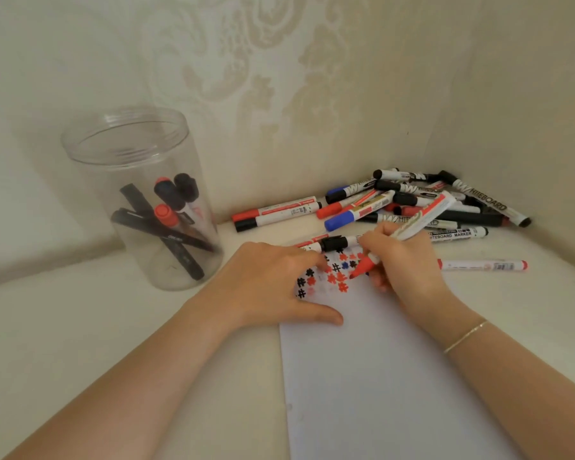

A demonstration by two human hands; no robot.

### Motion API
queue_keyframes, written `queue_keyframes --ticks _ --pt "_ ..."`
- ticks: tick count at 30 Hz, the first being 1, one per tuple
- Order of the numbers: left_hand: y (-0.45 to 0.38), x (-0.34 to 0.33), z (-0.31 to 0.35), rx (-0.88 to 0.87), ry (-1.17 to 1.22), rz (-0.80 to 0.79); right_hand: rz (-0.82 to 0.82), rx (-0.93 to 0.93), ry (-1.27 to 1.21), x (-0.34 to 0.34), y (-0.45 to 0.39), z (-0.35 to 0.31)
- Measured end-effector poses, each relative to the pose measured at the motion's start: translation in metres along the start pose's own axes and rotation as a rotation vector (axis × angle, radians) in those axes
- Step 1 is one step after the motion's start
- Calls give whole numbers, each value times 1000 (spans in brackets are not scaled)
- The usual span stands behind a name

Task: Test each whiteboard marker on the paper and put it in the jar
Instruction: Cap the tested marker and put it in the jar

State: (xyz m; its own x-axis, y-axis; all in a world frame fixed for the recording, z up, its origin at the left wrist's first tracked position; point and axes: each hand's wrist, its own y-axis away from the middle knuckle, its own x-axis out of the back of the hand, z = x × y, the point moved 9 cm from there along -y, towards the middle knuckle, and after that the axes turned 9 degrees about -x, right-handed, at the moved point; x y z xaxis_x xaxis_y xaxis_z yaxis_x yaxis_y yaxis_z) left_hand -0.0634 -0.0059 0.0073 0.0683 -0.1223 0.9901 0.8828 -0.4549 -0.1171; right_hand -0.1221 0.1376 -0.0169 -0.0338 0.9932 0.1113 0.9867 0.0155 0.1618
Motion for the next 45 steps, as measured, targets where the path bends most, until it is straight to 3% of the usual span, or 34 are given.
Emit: queue_keyframes --ticks 6,18,22,29,45 --pt "-2 3 0 17 -40 19 168 62 124 8 6 -4" --pt "0 -3 -2 71 -44 -111 180 196 269 3 8 -11" --pt "-1 -4 -2 74 -33 -118 127 116 172 4 6 -7" --pt "0 -2 -2 77 -21 -109 141 214 254 -1 10 -13" --pt "1 -2 -3 101 2 -105 149 157 203 4 5 -7"
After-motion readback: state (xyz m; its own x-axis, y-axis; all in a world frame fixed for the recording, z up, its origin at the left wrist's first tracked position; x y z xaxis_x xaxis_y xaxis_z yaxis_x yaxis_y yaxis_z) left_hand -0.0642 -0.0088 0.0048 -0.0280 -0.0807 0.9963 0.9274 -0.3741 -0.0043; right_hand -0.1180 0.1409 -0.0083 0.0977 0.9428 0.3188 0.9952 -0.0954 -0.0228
